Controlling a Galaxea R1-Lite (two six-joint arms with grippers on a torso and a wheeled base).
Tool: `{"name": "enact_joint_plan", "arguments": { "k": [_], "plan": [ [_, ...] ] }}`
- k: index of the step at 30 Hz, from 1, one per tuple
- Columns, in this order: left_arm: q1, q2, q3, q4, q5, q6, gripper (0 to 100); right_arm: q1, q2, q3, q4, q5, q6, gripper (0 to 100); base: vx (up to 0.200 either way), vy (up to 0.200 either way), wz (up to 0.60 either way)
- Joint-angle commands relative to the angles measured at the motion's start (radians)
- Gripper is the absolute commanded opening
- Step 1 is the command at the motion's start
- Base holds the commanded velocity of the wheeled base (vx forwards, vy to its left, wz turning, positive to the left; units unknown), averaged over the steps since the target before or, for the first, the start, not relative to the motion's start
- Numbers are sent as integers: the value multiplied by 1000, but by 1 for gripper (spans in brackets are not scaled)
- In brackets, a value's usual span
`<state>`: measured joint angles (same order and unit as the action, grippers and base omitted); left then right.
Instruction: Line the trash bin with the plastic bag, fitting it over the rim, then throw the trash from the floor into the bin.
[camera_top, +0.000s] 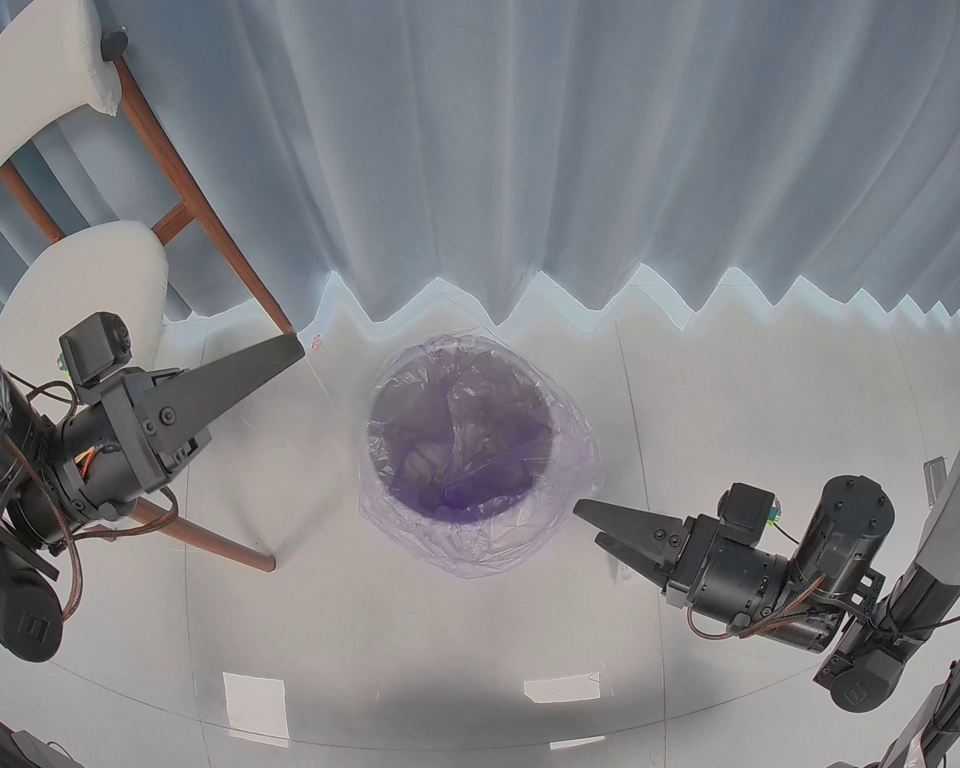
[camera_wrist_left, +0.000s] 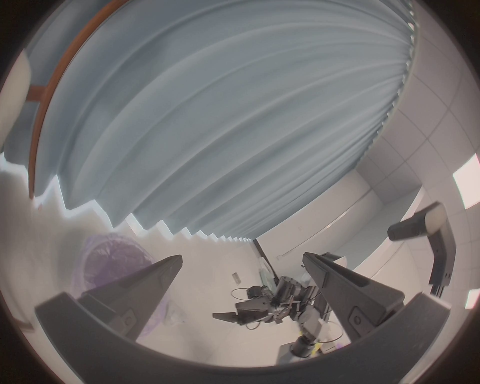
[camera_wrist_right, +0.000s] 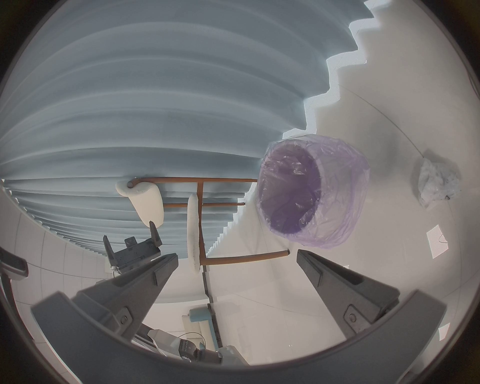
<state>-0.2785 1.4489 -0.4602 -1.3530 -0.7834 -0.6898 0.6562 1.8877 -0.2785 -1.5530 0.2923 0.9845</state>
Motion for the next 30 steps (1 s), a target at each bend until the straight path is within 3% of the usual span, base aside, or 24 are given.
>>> {"name": "enact_joint_plan", "arguments": {
  "k": [1, 3, 5, 8, 10, 14, 19, 24, 30],
  "plan": [
    [4, -12, 17, -5, 0, 4, 100, -7, 10, 15, 1, 16, -18, 100, 0, 0, 0],
    [5, -12, 14, -9, -7, -25, 100, -23, 24, 10, 25, 13, -67, 100, 0, 0, 0],
    [18, -12, 6, -9, -5, -36, 100, -52, 37, 4, 65, -12, -175, 100, 0, 0, 0],
    [42, -7, -12, -11, -5, -45, 100, -107, 84, -48, 136, -159, -363, 100, 0, 0, 0],
    [62, -4, -20, -11, -8, -57, 100, -144, 133, -119, 171, -254, -435, 100, 0, -100, 0],
    [71, -10, -23, -12, -22, -86, 100, -196, 189, -229, 264, -262, -460, 100, 0, -200, 0],
    [102, -12, -40, -12, -27, -93, 100, -270, 226, -403, 508, -229, -527, 100, 0, -200, 0],
    [136, -13, -46, -12, -65, -94, 100, -273, 301, -547, 643, -210, -543, 100, 0, -200, 0],
    [180, -30, -61, -12, -89, -94, 100, -282, 464, -711, 705, -211, -650, 100, 0, -200, 0]
  ]
}}
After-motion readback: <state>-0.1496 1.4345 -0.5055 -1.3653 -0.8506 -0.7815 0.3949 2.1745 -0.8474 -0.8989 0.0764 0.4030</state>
